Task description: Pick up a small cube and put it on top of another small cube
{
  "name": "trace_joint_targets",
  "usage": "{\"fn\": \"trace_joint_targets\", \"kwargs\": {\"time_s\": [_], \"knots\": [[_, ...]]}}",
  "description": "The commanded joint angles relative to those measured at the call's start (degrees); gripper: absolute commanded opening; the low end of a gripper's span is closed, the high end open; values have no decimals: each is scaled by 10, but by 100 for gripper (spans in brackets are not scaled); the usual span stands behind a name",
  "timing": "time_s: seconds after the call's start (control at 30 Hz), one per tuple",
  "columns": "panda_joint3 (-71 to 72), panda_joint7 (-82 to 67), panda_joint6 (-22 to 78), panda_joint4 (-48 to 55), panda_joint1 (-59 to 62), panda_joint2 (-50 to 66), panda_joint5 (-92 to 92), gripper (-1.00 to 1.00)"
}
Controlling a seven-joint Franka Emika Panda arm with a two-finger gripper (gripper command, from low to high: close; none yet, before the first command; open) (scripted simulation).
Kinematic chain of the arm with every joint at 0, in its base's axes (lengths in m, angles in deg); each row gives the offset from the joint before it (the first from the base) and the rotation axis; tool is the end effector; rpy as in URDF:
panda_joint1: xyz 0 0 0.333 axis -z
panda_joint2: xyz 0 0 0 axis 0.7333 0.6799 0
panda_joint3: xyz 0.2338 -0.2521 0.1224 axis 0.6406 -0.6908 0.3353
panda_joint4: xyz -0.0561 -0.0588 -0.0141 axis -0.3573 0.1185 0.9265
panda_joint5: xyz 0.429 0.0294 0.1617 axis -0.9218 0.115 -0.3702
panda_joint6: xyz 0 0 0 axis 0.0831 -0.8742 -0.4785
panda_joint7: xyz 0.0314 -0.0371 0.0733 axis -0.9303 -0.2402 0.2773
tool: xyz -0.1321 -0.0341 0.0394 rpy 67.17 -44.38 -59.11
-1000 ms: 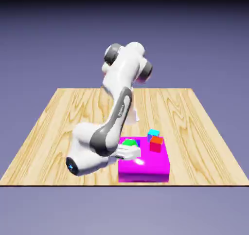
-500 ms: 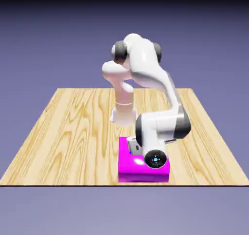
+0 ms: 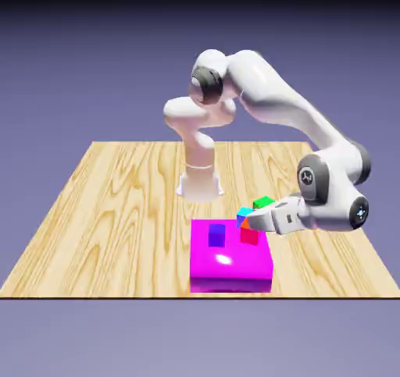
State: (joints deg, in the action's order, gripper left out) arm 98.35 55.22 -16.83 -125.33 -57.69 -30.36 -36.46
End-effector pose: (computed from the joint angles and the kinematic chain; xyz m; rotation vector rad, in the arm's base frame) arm 0.5698 0.2332 0.2257 2.1692 -0.1472 -1.0515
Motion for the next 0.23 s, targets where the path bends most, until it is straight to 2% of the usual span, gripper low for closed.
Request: {"fn": "trace_joint_targets", "kwargs": {"time_s": [0.0,0.1,0.13,0.2], "knots": [[0,1,-14,-21,4,-6,0,-100],[0,6,-55,-81,16,-25,-1,-100],[0,6,-55,-81,16,-25,-1,100],[0,4,-41,-60,12,-19,0,100]]}}
